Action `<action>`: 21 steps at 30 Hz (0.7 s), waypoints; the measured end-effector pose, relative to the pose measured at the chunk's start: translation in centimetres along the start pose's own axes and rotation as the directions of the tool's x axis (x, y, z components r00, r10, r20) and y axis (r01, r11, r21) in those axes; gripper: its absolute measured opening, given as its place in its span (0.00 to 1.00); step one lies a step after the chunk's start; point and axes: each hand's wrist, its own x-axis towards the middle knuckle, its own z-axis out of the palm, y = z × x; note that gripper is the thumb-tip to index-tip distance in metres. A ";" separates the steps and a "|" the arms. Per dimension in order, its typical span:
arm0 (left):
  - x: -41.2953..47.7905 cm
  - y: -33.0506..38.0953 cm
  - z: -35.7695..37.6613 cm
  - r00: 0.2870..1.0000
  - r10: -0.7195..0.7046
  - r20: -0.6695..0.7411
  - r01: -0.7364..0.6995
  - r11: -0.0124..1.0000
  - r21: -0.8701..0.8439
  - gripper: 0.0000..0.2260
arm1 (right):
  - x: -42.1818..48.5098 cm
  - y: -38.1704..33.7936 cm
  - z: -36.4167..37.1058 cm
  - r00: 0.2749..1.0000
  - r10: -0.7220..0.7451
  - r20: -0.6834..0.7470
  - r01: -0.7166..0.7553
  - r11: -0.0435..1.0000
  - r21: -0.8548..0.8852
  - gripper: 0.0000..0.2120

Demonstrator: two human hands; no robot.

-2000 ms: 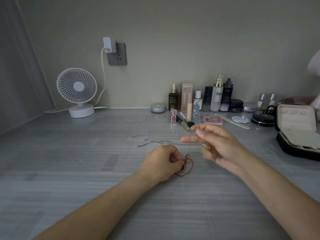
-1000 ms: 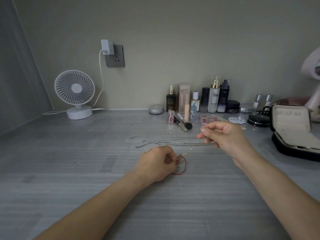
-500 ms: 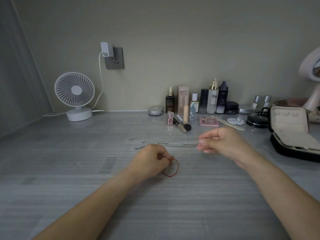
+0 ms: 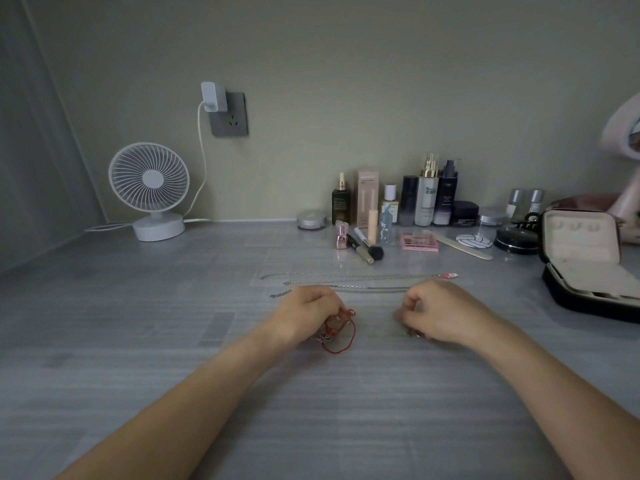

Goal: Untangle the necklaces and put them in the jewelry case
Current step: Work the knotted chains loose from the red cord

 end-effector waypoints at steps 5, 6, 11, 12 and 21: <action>0.2 -0.3 0.3 0.999 0.032 0.006 -0.032 0.997 0.066 0.10 | -0.7 -2.2 0.7 0.962 -0.253 -0.106 0.272 0.931 0.245 0.07; 0.2 -0.3 0.3 0.999 0.044 0.009 -0.045 0.996 0.077 0.10 | -0.8 -2.7 1.1 0.958 -0.282 -0.056 0.284 0.899 0.334 0.08; 0.1 -0.3 0.3 0.991 0.135 0.026 -0.137 0.984 0.110 0.09 | -0.3 -3.3 2.0 0.956 -0.266 -0.123 0.293 0.852 0.434 0.10; 0.0 -0.4 0.2 0.988 0.151 0.033 -0.154 0.981 0.118 0.08 | -0.2 -3.1 1.8 0.957 -0.254 -0.141 0.291 0.851 0.437 0.11; 0.1 -0.6 0.0 0.979 0.197 0.045 -0.202 0.965 0.168 0.06 | -0.1 -2.3 1.2 0.946 -0.268 -0.185 0.322 0.852 0.413 0.10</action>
